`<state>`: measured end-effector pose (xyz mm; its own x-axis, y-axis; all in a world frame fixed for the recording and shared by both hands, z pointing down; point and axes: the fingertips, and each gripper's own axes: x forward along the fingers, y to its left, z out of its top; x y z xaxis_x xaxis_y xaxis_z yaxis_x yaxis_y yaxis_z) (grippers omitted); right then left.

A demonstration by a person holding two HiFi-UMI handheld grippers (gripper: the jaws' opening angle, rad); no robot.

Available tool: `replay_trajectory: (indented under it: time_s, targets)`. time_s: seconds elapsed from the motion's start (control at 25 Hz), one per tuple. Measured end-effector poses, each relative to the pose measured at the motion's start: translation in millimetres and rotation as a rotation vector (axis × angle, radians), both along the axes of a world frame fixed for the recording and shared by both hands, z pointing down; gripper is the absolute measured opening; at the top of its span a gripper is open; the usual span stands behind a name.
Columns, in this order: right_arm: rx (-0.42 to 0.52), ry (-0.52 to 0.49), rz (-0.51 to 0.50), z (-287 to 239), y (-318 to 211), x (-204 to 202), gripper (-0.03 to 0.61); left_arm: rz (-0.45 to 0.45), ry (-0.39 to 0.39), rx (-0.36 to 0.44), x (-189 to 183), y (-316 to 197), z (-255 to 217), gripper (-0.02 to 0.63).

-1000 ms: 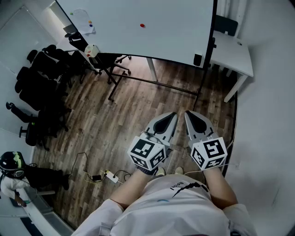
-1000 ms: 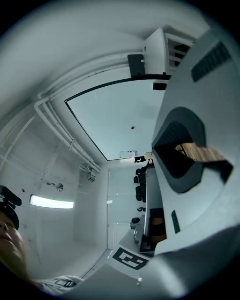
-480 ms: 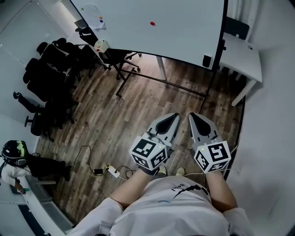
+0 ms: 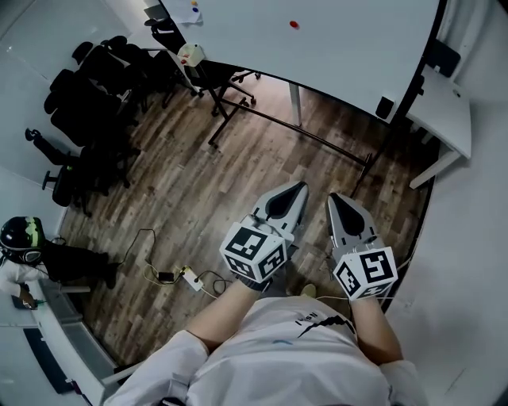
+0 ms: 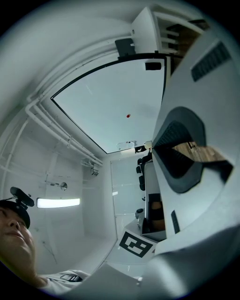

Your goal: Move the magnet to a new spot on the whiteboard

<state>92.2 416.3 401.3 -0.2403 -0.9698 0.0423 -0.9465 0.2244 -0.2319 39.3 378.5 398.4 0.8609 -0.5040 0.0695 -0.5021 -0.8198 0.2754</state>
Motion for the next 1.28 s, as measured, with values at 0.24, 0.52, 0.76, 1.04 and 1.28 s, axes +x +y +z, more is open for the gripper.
replay_trajectory:
  time_s: [0.24, 0.52, 0.76, 1.04, 1.28]
  targets:
    - [-0.007, 0.049, 0.029, 5, -91, -16, 0.015, 0.006, 0.031, 0.026, -14, -96, 3, 0.012]
    - [0.000, 0.068, 0.111, -8, -184, -37, 0.015, 0.082, 0.033, 0.049, -30, -191, -5, 0.012]
    - [-0.022, 0.076, 0.139, -9, -234, -37, 0.014, 0.107, 0.044, 0.077, -25, -249, -15, 0.012]
    - [-0.026, 0.068, 0.158, -3, -285, -10, 0.014, 0.082, 0.054, 0.127, -1, -306, -26, 0.012]
    - [-0.009, 0.089, 0.128, 6, -343, 14, 0.015, 0.058, 0.024, 0.173, 24, -353, -30, 0.012]
